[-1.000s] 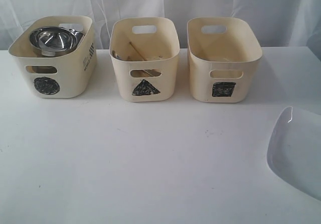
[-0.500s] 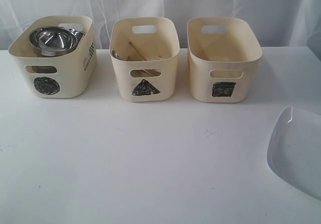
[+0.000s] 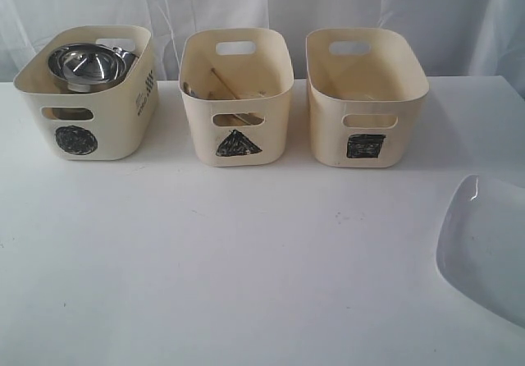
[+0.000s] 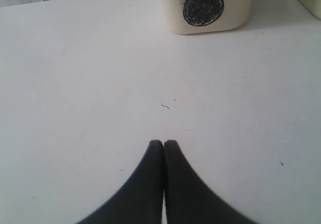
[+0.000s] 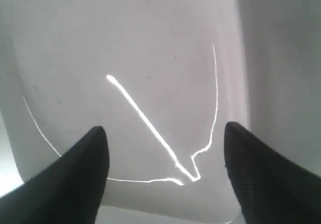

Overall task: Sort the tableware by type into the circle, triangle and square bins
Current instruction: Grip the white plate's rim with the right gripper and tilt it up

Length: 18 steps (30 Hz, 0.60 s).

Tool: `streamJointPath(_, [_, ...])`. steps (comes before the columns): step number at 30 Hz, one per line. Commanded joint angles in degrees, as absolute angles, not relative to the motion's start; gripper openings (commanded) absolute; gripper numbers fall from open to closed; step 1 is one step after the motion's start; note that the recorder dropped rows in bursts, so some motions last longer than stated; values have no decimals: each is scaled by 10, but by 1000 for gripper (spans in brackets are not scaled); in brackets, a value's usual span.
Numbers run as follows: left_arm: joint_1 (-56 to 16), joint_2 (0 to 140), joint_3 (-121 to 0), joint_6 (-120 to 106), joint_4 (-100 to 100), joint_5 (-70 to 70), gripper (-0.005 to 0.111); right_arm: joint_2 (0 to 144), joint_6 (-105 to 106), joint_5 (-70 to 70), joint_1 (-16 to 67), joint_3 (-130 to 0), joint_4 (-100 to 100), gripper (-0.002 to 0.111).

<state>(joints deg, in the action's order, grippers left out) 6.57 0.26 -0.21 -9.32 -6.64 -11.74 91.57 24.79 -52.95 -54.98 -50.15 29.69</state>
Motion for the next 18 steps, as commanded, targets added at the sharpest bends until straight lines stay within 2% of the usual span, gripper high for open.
streamJointPath(1, [66,0,0,-94,-70,-116,0,916,256,-493,-555,-499,271,62])
streamJointPath(18, [66,0,0,-94,-70,-116,0,1001,257,-392,-555,-485,235,62])
